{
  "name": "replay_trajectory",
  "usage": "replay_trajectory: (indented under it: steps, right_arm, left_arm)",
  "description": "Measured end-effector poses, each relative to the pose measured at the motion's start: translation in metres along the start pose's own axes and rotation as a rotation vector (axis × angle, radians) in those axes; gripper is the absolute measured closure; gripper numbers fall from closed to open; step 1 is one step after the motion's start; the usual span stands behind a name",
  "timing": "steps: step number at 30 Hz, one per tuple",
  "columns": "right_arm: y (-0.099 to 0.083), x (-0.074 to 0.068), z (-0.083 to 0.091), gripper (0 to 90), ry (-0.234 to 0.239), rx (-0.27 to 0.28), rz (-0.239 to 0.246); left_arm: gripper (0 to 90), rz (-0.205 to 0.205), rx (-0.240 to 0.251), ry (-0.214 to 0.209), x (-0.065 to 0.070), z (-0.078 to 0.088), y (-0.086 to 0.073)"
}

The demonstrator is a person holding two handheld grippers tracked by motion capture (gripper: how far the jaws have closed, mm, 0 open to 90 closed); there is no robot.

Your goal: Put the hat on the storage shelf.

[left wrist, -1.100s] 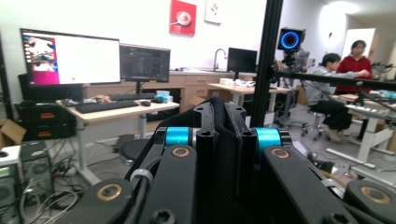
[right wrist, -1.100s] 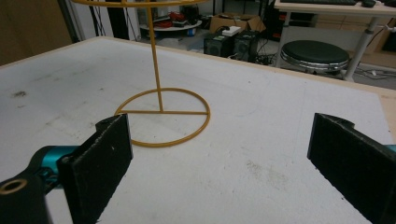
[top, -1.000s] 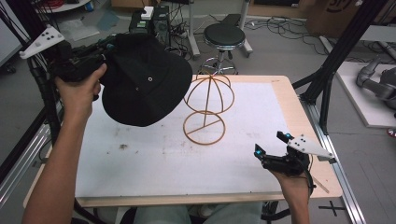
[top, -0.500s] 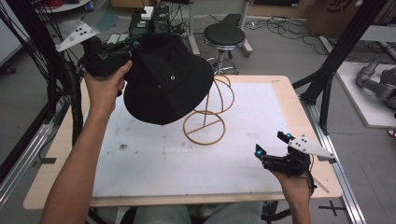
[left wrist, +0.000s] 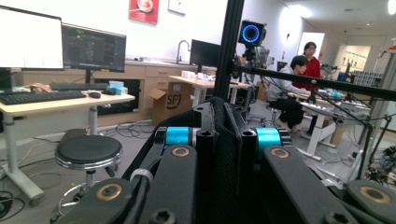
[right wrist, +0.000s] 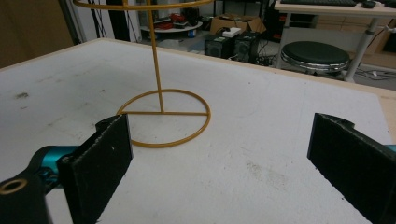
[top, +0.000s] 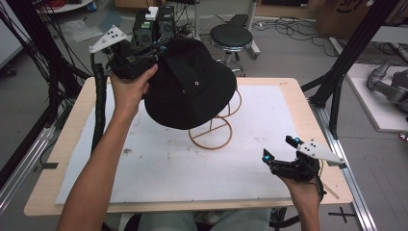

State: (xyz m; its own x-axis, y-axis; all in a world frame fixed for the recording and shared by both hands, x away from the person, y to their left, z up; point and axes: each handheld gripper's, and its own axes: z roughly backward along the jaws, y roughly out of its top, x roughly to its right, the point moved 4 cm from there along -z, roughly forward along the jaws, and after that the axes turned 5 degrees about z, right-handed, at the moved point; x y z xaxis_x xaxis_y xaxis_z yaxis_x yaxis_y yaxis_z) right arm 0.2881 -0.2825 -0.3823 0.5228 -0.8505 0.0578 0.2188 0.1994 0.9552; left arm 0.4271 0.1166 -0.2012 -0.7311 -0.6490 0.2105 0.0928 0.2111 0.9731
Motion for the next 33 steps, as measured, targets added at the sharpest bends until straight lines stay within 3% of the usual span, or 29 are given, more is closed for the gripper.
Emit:
replay_trajectory:
  steps: [14,24,33]
  right_arm:
    - [-0.001,0.001,0.001,6.3,0.0,0.0,-0.002]
    - [-0.001,0.0,0.001,6.3,0.001,-0.002,-0.004]
    - [-0.002,0.001,0.001,6.3,-0.001,-0.004,-0.008]
  left_arm:
    - [83.0,-0.025,-0.072,-0.017,0.011,-0.031,-0.026]
    - [82.9,-0.038,-0.111,-0.05,0.024,-0.045,-0.042]
    - [82.1,-0.047,-0.11,-0.071,0.029,-0.047,-0.047]
